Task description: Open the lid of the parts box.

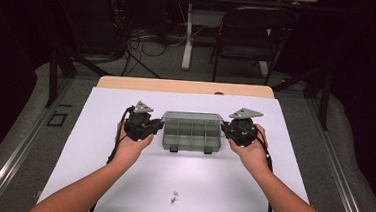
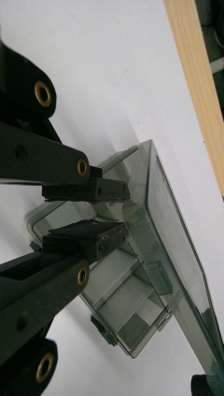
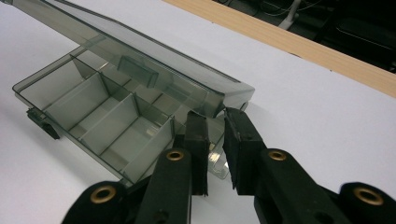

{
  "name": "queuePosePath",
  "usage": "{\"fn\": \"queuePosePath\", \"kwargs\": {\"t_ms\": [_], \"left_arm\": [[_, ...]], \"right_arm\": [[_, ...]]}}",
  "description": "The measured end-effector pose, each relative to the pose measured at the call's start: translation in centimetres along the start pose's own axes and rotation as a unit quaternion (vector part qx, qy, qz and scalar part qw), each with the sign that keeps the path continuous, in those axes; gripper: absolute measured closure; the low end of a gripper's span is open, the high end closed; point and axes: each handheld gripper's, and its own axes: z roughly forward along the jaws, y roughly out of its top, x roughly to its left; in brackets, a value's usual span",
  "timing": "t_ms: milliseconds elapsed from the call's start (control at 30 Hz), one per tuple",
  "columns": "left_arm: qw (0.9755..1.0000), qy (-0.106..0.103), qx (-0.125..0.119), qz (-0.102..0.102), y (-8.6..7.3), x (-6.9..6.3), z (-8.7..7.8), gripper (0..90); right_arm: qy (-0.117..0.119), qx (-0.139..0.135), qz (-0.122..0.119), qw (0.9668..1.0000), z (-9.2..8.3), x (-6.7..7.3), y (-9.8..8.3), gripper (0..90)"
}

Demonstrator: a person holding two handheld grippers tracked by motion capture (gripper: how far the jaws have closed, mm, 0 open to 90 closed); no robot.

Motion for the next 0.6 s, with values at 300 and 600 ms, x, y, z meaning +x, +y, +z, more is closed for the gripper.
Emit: {"fn": "queuePosePath", "kwargs": {"t_ms": [300, 600], "left_arm": [[0.9999, 0.008, -0.004, -0.007, 0.9, 0.3, 0.1, 79.9], [0.9997, 0.016, -0.011, -0.013, 1.7, 0.6, 0.4, 80.0]], "right_arm": [[-0.003, -0.002, 0.007, 1.0, 0.1, -0.2, 0.4, 80.8], [-0.011, -0.006, 0.014, 0.9998, 0.3, -0.5, 1.4, 80.8]]}}
